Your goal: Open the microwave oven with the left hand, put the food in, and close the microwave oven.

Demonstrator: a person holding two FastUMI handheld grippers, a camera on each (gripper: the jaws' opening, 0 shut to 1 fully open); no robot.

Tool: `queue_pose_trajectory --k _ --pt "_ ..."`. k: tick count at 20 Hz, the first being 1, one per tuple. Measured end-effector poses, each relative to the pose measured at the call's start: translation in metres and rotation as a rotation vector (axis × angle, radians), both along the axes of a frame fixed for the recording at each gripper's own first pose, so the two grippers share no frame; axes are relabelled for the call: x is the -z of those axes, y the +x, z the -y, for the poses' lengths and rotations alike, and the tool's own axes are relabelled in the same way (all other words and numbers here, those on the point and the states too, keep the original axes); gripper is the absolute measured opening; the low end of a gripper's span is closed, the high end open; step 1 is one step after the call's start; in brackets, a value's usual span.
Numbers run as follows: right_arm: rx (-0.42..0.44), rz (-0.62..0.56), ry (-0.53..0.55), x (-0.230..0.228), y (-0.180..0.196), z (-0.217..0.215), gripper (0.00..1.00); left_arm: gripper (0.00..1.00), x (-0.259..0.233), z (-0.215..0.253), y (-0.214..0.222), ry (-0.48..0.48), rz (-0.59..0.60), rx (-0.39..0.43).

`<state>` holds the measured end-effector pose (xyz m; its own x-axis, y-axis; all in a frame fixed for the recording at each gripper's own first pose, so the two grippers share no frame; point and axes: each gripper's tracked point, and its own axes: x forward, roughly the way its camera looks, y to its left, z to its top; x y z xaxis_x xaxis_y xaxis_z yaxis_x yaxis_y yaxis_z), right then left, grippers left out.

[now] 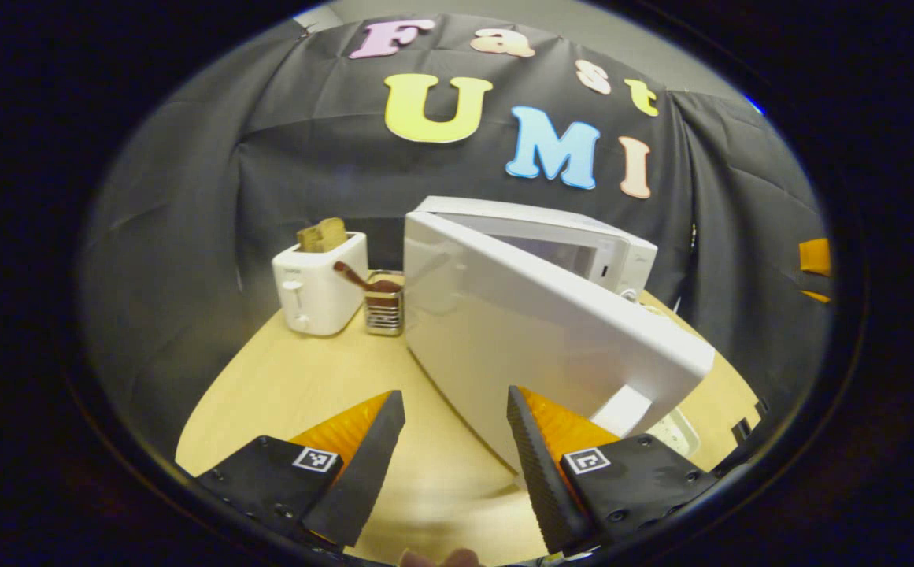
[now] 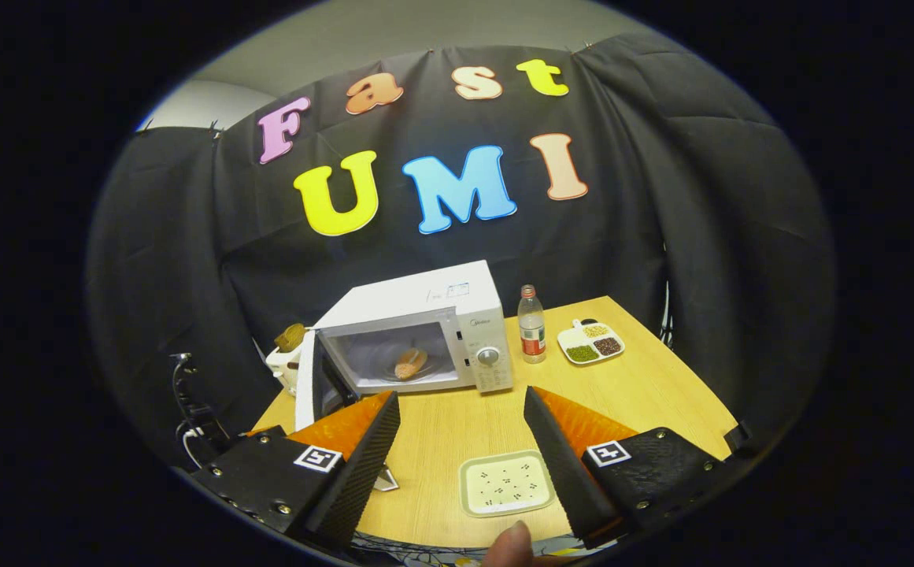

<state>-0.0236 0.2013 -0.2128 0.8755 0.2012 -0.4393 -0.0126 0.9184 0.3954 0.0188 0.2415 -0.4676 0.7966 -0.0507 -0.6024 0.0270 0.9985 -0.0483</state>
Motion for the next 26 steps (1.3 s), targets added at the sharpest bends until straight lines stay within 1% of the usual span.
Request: queue_pose_trajectory --k 3,5,6,7,8,9,10,11,12,14,17,19,21,22,23,24,25,26 --pt "-0.006 0.011 -0.02 -0.009 0.001 0.014 0.97 0.89 0.006 0.032 0.035 -0.006 0.016 0.048" --pt "-0.008 0.016 -0.022 -0.017 0.004 0.026 0.97 0.89 0.006 0.046 0.056 -0.001 0.025 0.057" --pt "0.002 0.025 -0.017 -0.023 0.007 0.034 0.97 0.93 0.007 0.055 0.066 -0.014 0.025 0.065" --pt "0.008 0.034 -0.008 -0.027 0.009 0.04 0.97 0.94 0.009 0.064 0.076 -0.022 0.02 0.071" --pt "0.011 0.043 0.0 -0.032 0.011 0.046 0.97 0.84 0.011 0.072 0.085 -0.019 0.017 0.076" --pt "0.008 0.048 0.005 -0.033 0.015 0.052 0.97 0.94 0.013 0.079 0.095 -0.006 0.016 0.081" --pt "0.001 0.052 0.009 -0.033 0.021 0.059 0.97 0.94 0.013 0.086 0.107 0.008 0.018 0.085" --pt "-0.006 0.057 0.011 -0.033 0.028 0.065 0.97 0.83 0.013 0.093 0.117 0.017 0.022 0.085" --pt "-0.019 0.063 0.015 -0.032 0.038 0.071 0.97 0.94 0.013 0.102 0.128 0.022 0.026 0.084" --pt "-0.052 0.077 0.023 -0.035 0.057 0.084 0.97 0.89 0.017 0.116 0.149 0.045 0.027 0.075" --pt "-0.116 0.081 0.047 -0.028 0.082 0.099 0.97 0.89 0.026 0.133 0.181 0.055 0.023 0.043" --pt "-0.128 0.076 0.039 -0.018 0.095 0.115 0.97 0.89 0.03 0.14 0.2 0.062 0.022 0.015" --pt "-0.144 0.066 0.046 -0.01 0.101 0.127 0.97 0.89 0.032 0.144 0.217 0.076 0.026 -0.004" --pt "-0.138 0.064 0.046 -0.007 0.105 0.135 0.97 0.89 0.036 0.147 0.222 0.08 0.006 -0.002" --pt "-0.13 0.058 0.053 -0.002 0.107 0.142 0.97 0.83 0.04 0.148 0.218 0.077 -0.009 -0.005" --pt "-0.122 0.057 0.068 0.0 0.108 0.147 0.97 0.95 0.044 0.15 0.218 0.074 -0.011 -0.004" --pt "-0.113 0.057 0.08 0.002 0.108 0.152 0.97 0.84 0.043 0.148 0.218 0.083 -0.011 -0.008" --pt "-0.113 0.052 0.085 0.006 0.108 0.155 0.97 0.91 0.041 0.149 0.221 0.089 -0.005 -0.005"
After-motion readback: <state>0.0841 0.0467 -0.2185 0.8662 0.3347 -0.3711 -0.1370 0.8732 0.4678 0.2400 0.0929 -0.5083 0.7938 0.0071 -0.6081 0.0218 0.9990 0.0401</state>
